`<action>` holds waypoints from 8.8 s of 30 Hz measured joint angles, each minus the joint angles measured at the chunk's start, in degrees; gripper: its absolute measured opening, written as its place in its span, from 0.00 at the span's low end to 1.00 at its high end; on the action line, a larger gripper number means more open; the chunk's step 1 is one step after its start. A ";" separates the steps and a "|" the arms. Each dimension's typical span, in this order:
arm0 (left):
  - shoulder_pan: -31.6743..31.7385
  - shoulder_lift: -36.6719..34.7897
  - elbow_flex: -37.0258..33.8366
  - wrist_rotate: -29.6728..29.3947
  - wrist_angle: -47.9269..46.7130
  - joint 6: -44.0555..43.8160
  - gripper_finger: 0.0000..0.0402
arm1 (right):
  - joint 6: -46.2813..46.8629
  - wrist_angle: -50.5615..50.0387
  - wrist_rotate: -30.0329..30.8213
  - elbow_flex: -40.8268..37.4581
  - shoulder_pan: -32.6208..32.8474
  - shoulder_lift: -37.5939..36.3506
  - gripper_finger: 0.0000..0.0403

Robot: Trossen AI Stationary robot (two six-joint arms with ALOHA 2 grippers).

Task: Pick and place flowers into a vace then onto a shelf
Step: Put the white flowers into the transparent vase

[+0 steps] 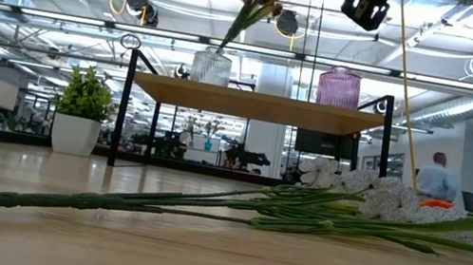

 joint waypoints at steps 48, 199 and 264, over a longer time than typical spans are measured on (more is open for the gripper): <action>-25.51 32.96 0.22 32.32 -6.74 -38.38 0.36 | -2.95 -16.51 1.17 0.02 2.59 -0.04 0.49; -2.54 -9.53 -24.12 -5.82 88.39 42.41 0.01 | 28.75 -4.63 12.04 -22.91 11.56 -0.02 0.49; 4.69 0.68 -29.00 6.57 86.24 15.29 0.01 | 28.55 -4.59 12.00 -22.91 11.54 -0.02 0.49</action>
